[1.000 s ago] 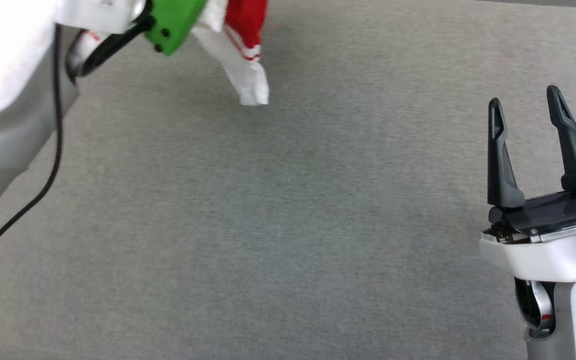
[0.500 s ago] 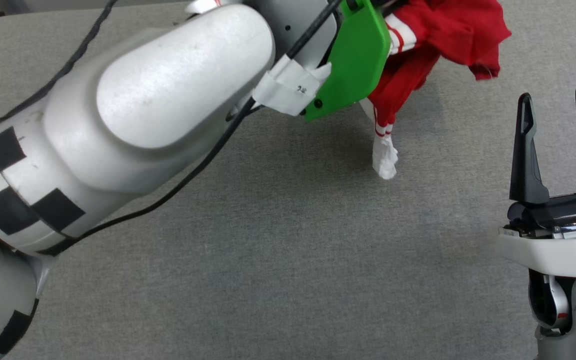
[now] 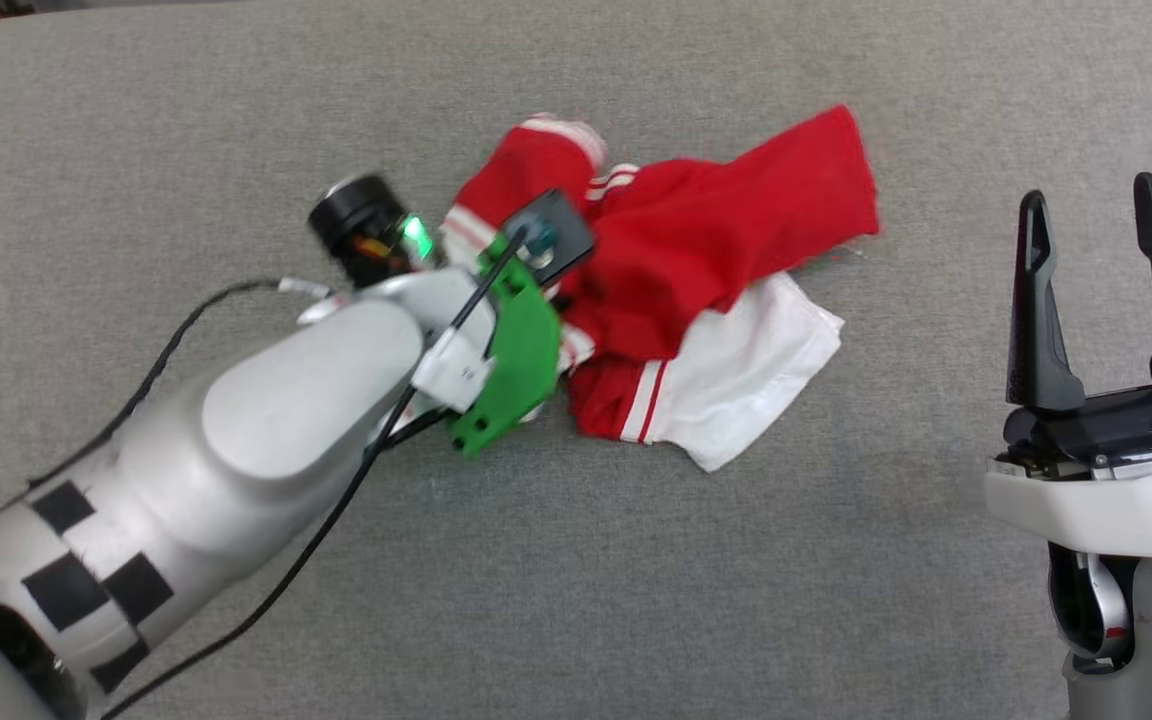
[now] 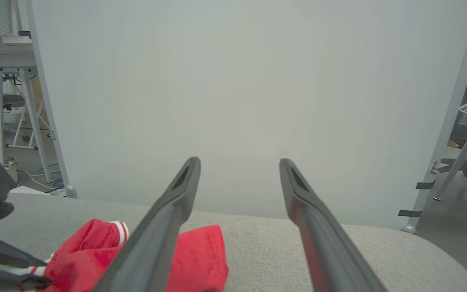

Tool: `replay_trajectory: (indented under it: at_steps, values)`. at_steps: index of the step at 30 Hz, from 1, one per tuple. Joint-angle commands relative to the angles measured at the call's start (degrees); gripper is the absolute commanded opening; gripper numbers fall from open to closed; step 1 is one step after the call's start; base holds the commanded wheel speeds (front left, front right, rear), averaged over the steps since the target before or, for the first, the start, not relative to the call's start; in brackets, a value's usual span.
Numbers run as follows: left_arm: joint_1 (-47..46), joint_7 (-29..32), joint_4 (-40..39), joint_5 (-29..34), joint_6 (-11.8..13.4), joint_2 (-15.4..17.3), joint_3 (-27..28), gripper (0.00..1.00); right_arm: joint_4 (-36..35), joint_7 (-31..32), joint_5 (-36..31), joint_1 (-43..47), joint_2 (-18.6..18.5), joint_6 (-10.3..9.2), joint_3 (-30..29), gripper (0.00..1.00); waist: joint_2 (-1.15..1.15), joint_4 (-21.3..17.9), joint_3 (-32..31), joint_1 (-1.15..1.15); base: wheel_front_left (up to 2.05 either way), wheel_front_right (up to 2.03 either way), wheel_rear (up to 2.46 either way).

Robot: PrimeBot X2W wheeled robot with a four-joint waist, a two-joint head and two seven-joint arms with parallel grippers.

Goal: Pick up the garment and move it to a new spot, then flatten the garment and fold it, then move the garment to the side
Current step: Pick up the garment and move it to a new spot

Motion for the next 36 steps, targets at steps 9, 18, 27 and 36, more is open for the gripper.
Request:
replay_trajectory:
  at_steps: [9,18,27,36]
  values:
    - [10.03,-6.37,7.57,-1.03,-0.05,0.33,0.30,1.00,0.79,-0.12,-1.65,2.08,-0.05,-0.04,0.50,1.00,0.00,2.35,-2.35,0.00,0.00,0.00,0.00]
    - [13.83,-26.89,10.46,0.68,7.43,-3.32,5.52,1.00,1.89,-0.12,-2.52,4.23,-0.05,-0.04,0.49,1.00,0.00,4.07,-7.18,0.00,0.00,0.00,0.00]
    - [22.73,-33.78,1.98,4.13,19.00,-0.70,16.07,1.00,3.39,-0.12,-3.39,7.80,-0.05,-0.04,-1.22,1.00,0.00,6.28,-11.21,0.00,0.00,0.00,0.00]
    - [39.82,-33.82,-12.81,15.57,27.14,0.67,33.68,1.00,8.77,-0.12,-2.47,10.61,-0.05,-0.04,-2.32,1.00,0.00,7.99,-13.26,0.00,0.00,0.00,0.00]
